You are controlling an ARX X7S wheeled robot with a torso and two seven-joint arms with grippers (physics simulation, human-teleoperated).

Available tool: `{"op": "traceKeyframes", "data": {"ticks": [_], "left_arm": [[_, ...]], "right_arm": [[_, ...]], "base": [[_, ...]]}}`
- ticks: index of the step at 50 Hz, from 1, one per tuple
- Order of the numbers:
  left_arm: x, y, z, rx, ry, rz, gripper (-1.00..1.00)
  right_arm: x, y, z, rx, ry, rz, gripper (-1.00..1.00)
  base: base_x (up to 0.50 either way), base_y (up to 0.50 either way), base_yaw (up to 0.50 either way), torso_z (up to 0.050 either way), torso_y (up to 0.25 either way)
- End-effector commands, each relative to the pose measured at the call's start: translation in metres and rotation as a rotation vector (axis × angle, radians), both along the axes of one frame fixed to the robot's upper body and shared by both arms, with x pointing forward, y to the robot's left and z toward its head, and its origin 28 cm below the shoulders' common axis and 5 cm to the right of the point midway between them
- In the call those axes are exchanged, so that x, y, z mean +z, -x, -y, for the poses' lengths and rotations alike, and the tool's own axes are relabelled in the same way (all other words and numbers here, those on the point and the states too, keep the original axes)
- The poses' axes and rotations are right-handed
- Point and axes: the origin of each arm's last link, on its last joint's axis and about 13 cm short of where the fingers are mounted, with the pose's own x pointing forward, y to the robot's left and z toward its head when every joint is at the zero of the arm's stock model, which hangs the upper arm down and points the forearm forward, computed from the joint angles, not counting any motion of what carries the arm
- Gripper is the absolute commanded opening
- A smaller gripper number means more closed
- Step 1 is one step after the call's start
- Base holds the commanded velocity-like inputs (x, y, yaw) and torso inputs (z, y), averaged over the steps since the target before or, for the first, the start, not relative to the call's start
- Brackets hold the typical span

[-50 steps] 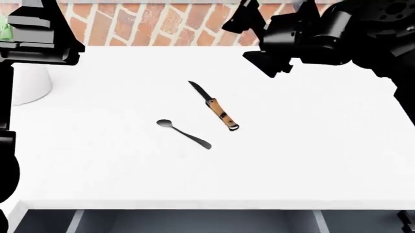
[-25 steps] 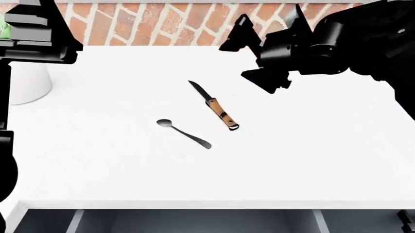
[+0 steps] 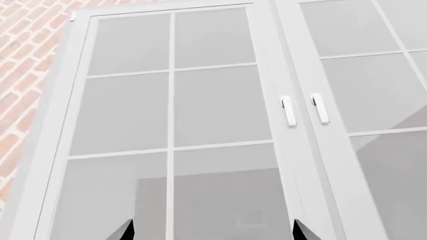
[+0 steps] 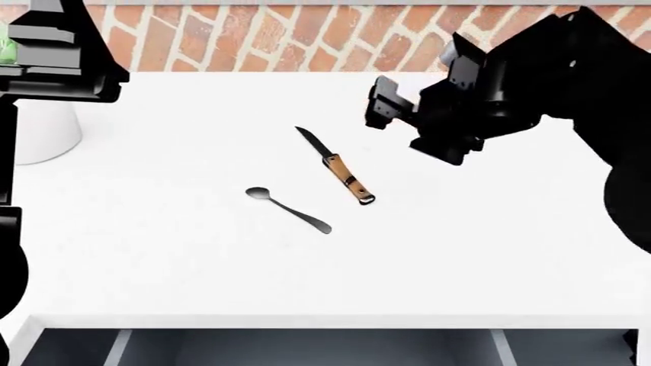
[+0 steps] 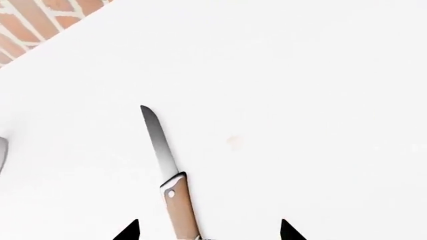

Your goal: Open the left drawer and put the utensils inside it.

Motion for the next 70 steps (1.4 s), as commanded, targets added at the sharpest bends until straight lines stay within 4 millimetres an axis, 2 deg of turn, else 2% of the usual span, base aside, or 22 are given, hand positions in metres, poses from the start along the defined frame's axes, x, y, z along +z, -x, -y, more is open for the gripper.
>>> {"op": "traceKeyframes", "data": {"ticks": [1,4,8,12,19,20,33,36,40,45,46,48,56,70], "left_arm": [[-0.003,-0.007,-0.006,0.021,0.03,-0.011,1.0],[-0.003,-0.007,-0.006,0.021,0.03,-0.011,1.0],[-0.003,-0.007,-0.006,0.022,0.029,-0.013,1.0],[-0.004,-0.007,-0.006,0.022,0.03,-0.016,1.0],[-0.004,-0.007,-0.006,0.021,0.03,-0.017,1.0],[-0.004,-0.007,-0.006,0.02,0.029,-0.018,1.0],[-0.004,-0.007,-0.006,0.02,0.029,-0.018,1.0],[-0.005,-0.007,-0.007,0.024,0.031,-0.018,1.0],[-0.004,-0.007,-0.007,0.022,0.031,-0.019,1.0],[-0.004,-0.007,-0.007,0.022,0.031,-0.019,1.0],[-0.004,-0.007,-0.007,0.024,0.033,-0.018,1.0],[-0.004,-0.007,-0.007,0.023,0.032,-0.018,1.0],[-0.005,-0.007,-0.007,0.024,0.032,-0.021,1.0],[-0.005,-0.006,-0.007,0.027,0.033,-0.021,1.0]], "right_arm": [[0.002,-0.012,-0.003,0.097,0.207,0.187,1.0],[0.002,-0.012,-0.003,0.097,0.207,0.187,1.0],[-0.006,-0.015,-0.001,0.188,0.244,0.223,1.0],[-0.01,-0.013,-0.002,0.196,0.271,0.172,1.0],[-0.006,-0.013,-0.002,0.176,0.268,0.183,1.0],[0.005,-0.015,0.001,0.035,0.161,0.239,1.0],[0.005,-0.015,-0.001,0.038,0.144,0.241,1.0],[0.002,-0.015,-0.005,0.105,0.25,0.233,1.0],[0.0,-0.015,-0.008,0.15,0.287,0.225,1.0],[0.0,-0.015,-0.008,0.15,0.287,0.225,1.0],[0.002,-0.015,-0.02,0.287,0.215,0.258,1.0],[0.004,-0.015,-0.018,0.329,0.32,0.261,1.0],[0.007,-0.017,-0.025,0.448,0.25,0.311,1.0],[-0.011,-0.015,-0.023,0.364,0.364,0.202,1.0]], "base": [[0.0,0.0,0.0,0.0,0.0],[0.0,0.0,0.0,0.0,0.0],[0.0,0.0,0.0,0.0,0.0],[0.0,0.0,0.0,0.0,0.0],[0.0,0.0,0.0,0.0,0.0],[0.0,0.0,0.0,0.0,0.0],[0.0,0.0,0.0,0.0,0.0],[0.0,0.0,0.0,0.0,0.0],[0.0,0.0,0.0,0.0,0.0],[0.0,0.0,0.0,0.0,0.0],[0.0,0.0,0.0,0.0,0.0],[0.0,0.0,0.0,0.0,0.0],[0.0,0.0,0.0,0.0,0.0],[0.0,0.0,0.0,0.0,0.0]]}}
